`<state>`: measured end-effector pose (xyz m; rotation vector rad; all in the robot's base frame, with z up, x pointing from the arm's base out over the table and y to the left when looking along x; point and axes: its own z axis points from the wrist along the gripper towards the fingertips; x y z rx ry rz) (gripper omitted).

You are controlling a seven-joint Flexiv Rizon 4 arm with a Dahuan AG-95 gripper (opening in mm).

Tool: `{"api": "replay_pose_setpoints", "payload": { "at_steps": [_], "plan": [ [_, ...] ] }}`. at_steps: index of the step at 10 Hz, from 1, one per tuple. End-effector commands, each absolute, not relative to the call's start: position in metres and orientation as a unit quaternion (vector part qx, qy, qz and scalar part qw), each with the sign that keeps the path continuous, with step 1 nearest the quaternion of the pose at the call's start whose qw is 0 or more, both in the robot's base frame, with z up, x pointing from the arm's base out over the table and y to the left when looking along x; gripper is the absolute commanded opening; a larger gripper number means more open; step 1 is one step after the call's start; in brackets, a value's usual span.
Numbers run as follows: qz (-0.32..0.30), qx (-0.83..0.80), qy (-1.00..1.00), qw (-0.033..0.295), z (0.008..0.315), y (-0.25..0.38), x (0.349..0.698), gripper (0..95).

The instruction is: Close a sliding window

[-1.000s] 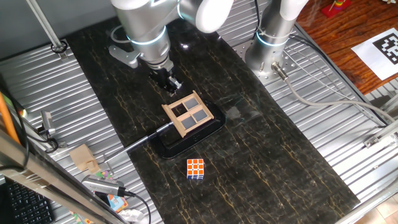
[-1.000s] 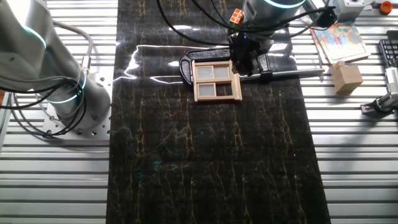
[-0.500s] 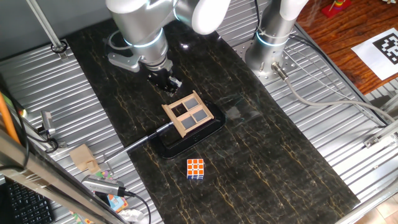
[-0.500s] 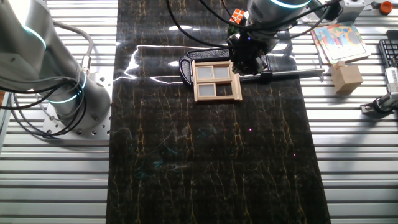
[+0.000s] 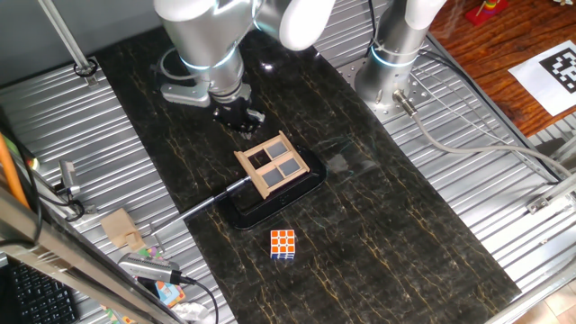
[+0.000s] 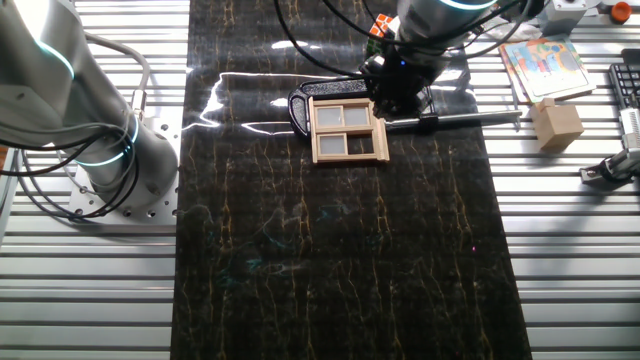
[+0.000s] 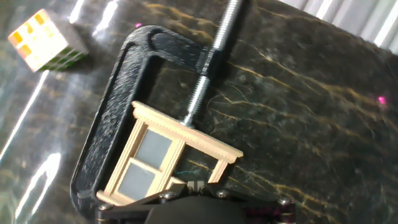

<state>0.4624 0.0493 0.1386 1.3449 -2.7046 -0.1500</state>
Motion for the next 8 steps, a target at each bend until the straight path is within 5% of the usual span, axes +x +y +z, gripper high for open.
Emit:
{"api": "replay_pose_setpoints", "payload": {
  "at_steps": [1,8],
  "plan": [
    [-0.053,0.499,-0.863,0.055,0.1386,0.0495,0.4622,0.0],
    [-0.055,0.536,-0.841,0.054,0.1352,0.0502,0.4552,0.0]
  ]
}}
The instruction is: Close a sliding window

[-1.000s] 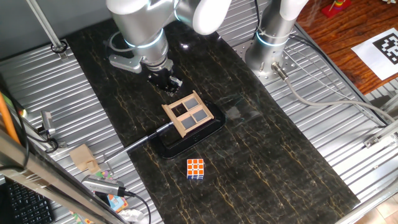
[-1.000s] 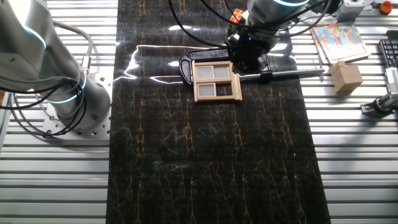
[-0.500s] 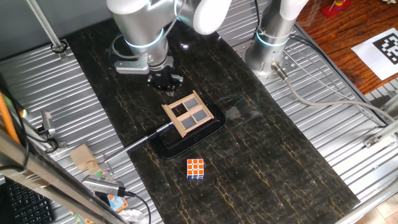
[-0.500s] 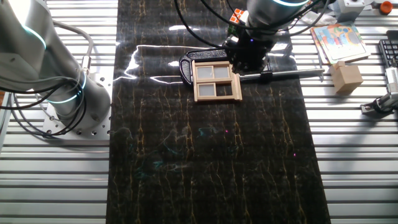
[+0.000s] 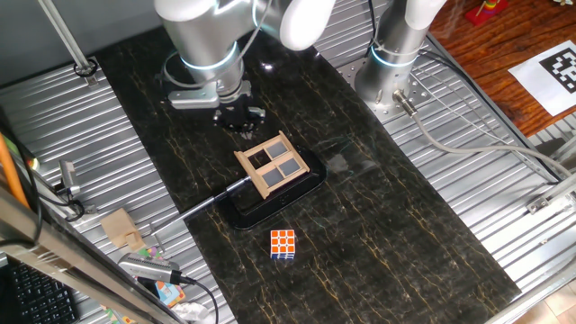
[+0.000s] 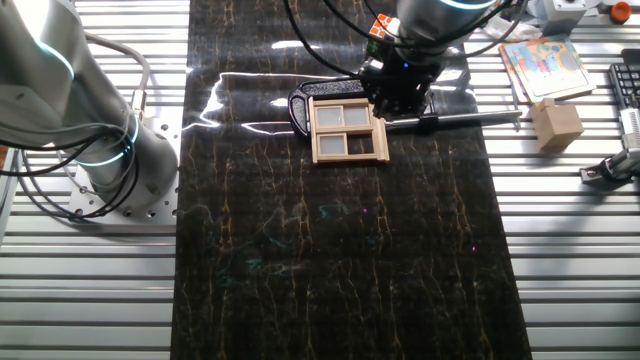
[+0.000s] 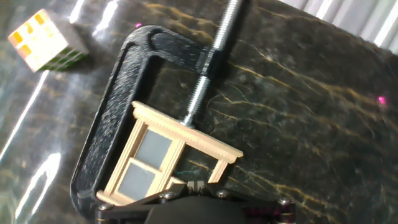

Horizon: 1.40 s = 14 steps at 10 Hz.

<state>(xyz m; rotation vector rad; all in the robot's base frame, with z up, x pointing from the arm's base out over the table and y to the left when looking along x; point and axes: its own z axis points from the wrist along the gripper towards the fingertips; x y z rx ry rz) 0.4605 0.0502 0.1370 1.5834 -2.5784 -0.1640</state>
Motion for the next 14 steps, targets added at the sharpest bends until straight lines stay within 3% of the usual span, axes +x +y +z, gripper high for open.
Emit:
{"api": "replay_pose_setpoints", "payload": {
  "at_steps": [1,4,5,6,7,14],
  "plan": [
    [-0.056,0.54,-0.838,0.053,0.133,0.052,0.448,0.0],
    [-0.05,0.557,-0.827,0.053,0.119,0.063,0.418,0.0],
    [-0.051,0.563,-0.823,0.051,0.114,0.062,0.411,19.0],
    [-0.05,0.571,-0.818,0.05,0.108,0.061,0.407,19.0],
    [-0.048,0.577,-0.814,0.048,0.105,0.061,0.408,38.0],
    [0.004,0.621,-0.783,0.035,0.084,0.059,0.41,38.0]
  ]
}}
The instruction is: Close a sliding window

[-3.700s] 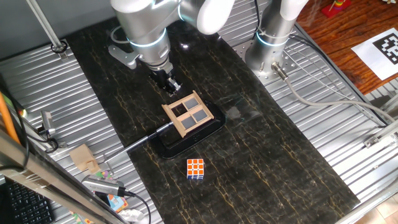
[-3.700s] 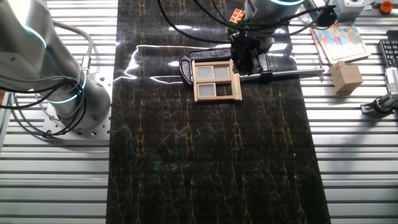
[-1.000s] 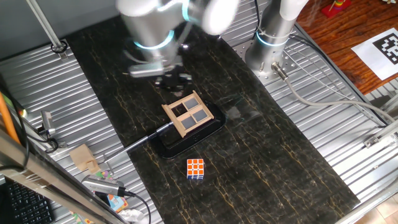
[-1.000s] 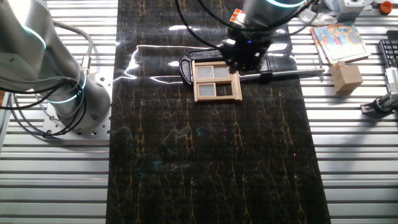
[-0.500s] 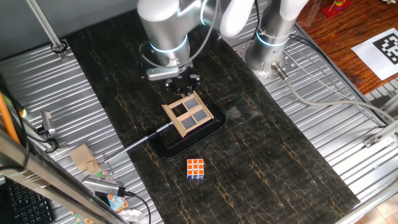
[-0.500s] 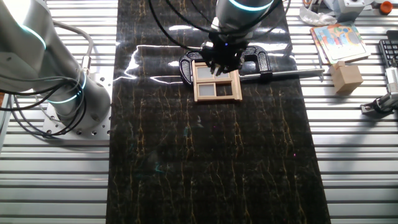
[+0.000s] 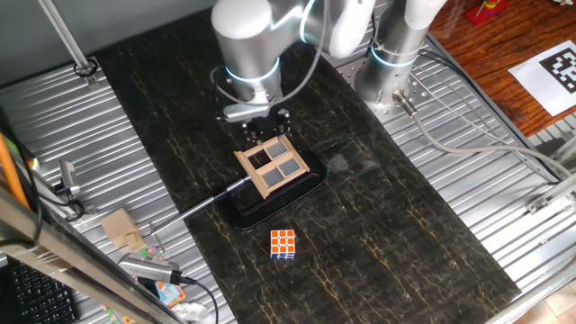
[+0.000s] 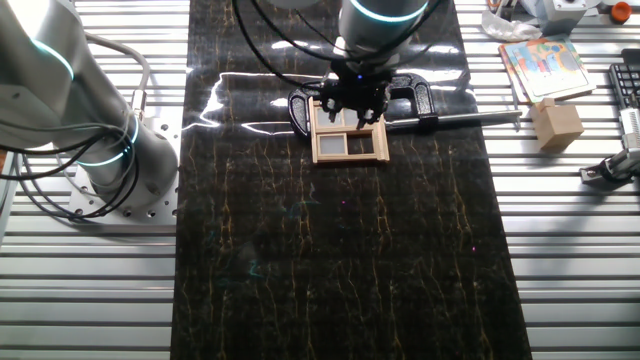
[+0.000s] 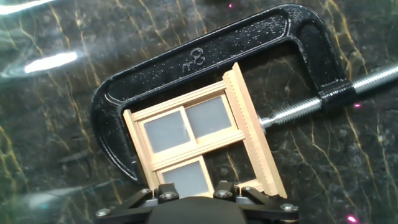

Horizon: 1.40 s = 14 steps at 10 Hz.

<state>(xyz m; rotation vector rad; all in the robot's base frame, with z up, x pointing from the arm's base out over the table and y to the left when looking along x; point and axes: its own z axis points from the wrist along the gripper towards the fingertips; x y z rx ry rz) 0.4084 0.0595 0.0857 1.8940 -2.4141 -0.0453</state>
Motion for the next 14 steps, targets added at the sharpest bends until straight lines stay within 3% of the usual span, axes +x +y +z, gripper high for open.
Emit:
{"api": "replay_pose_setpoints", "payload": {
  "at_steps": [1,8,14],
  "plan": [
    [0.014,0.623,-0.782,0.031,0.083,0.059,0.412,38.0],
    [0.028,0.623,-0.781,0.027,0.079,0.058,0.425,38.0],
    [0.004,0.621,-0.783,0.02,0.079,0.058,0.425,38.0]
  ]
}}
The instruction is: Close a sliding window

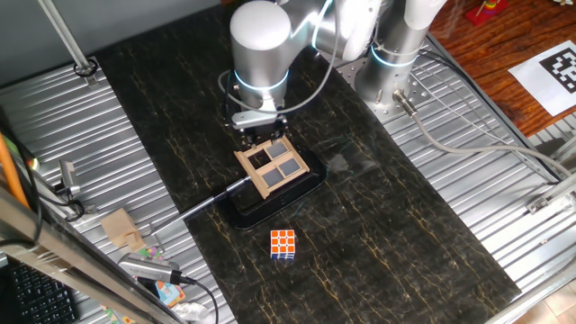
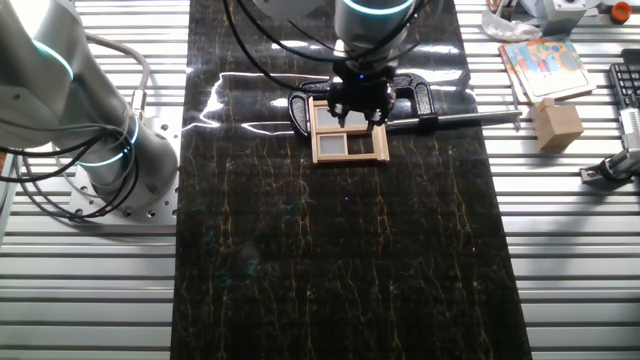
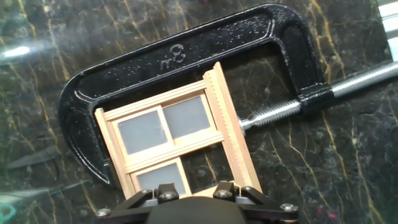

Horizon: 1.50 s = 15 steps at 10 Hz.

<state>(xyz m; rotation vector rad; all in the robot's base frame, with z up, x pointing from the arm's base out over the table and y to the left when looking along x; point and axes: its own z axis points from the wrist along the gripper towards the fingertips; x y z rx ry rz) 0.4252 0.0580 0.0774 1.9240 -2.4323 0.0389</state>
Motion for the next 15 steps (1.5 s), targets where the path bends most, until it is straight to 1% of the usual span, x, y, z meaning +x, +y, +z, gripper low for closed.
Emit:
{"api": "replay_pose_setpoints", "payload": {
  "at_steps": [1,8,9,12,15],
  "plan": [
    [0.001,0.625,-0.78,0.019,0.079,0.058,0.425,38.0],
    [0.005,0.63,-0.777,0.027,0.079,0.058,0.425,38.0],
    [0.006,0.636,-0.772,0.027,0.079,0.058,0.425,57.0],
    [0.006,0.645,-0.764,0.026,0.078,0.058,0.425,57.0],
    [0.011,0.656,-0.754,0.023,0.064,0.054,0.431,57.0]
  ]
}}
